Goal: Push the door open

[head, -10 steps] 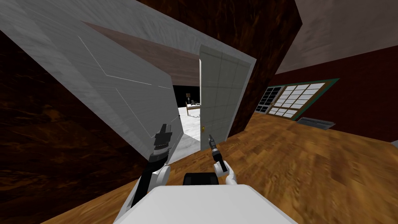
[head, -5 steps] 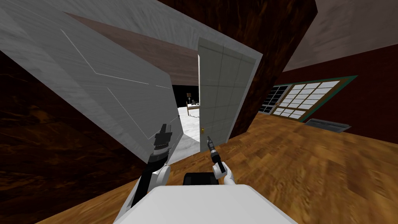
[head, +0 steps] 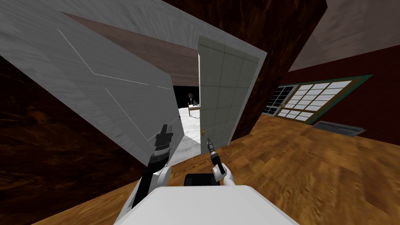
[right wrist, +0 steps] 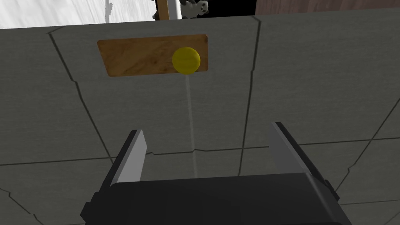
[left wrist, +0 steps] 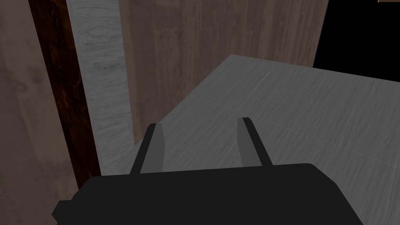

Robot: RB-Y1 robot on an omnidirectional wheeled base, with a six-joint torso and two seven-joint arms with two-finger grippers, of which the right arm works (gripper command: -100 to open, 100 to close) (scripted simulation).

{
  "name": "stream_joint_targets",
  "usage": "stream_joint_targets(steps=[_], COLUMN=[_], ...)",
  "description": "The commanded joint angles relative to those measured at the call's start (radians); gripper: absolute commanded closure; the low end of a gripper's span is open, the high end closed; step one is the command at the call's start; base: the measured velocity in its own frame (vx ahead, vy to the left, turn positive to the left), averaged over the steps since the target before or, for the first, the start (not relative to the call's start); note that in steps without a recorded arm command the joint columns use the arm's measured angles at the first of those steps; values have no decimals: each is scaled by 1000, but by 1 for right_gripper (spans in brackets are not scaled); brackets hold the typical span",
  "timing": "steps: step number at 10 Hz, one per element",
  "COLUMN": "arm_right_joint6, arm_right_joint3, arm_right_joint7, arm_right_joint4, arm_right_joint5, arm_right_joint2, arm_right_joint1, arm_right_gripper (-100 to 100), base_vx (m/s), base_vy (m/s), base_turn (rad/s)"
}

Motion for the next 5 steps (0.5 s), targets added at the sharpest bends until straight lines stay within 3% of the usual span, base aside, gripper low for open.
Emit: stream_joint_targets(steps=[1,2,3,4,5], arm_right_joint6=[-2,-5,-3,-4,-4], arm_right_joint3=[9,11,10,7,7], arm_right_joint7=[-3,-3,-5,-5,-5], arm_right_joint4=[33,49,35,40,40], arm_right_joint5=[2,2,2,1,1], arm_right_joint2=[9,14,8,-20,-20], arm_right_joint1=[-11,-18,-12,-15,-15], arm_right_gripper=[-100,-100,-100,-100,-100], base_vx=[92,87,35,93,119], base_vy=[-73,-73,-30,14,31], base_turn=[59,52,12,22,15])
